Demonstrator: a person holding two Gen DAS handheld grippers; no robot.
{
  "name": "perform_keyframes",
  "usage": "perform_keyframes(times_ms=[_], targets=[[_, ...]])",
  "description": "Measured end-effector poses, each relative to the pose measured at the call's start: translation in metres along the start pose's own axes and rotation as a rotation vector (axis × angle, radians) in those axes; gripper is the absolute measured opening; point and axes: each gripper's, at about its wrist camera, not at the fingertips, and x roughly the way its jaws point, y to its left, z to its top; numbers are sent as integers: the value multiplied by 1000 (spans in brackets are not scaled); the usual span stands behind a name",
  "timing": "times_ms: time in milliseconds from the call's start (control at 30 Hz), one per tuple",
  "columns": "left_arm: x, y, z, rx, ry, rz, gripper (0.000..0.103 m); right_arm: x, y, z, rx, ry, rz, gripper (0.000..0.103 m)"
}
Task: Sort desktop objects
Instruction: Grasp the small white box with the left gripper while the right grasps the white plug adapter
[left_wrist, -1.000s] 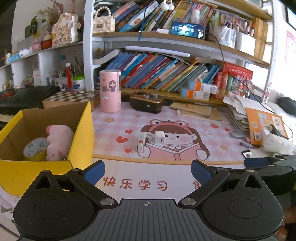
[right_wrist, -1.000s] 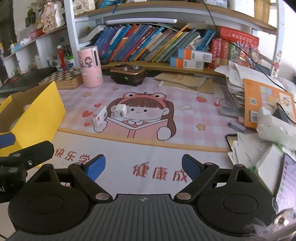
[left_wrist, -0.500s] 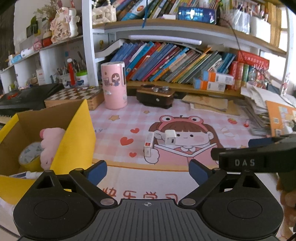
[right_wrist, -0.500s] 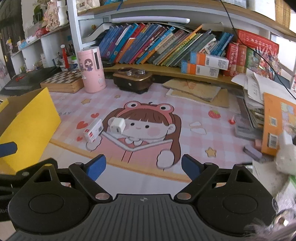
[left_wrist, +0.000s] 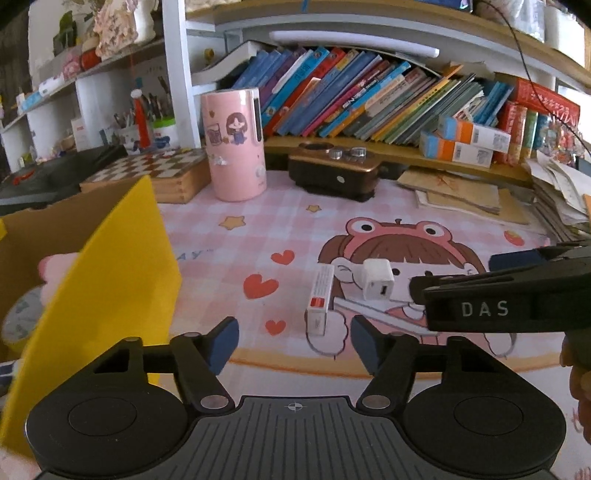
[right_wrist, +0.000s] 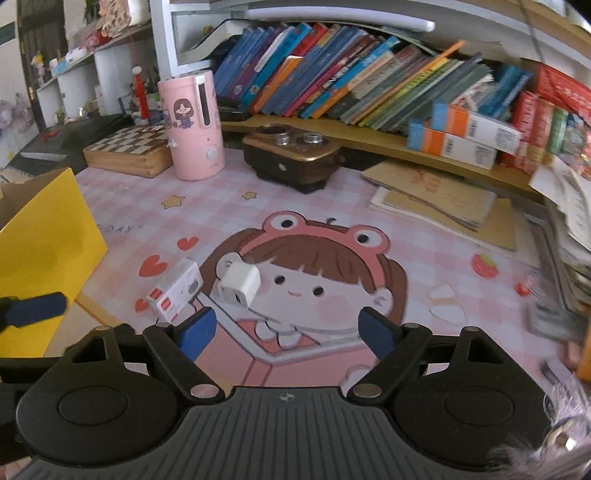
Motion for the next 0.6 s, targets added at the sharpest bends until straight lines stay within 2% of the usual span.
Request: perform_keyframes(times_ms=[67,167,367,467,533,600], targets=[[10,-2,3,3,-2,-5,63,8,0,4,-10,2,10,83],[25,0,7,-3,11,-27,52,19,1,10,-15,10,27,82],[48,5,7,-21,40,-47,43,36,4,17,-33,36,60,77],[54,1,8,-7,32,-56,37,44,7,19,-43,53,82,72],[61,-1,8,7,37,-55,29,49,9,21,-48,63,95,64],[65,-4,9,27,36,-53,22,55,11,22,-53,78,100,61]])
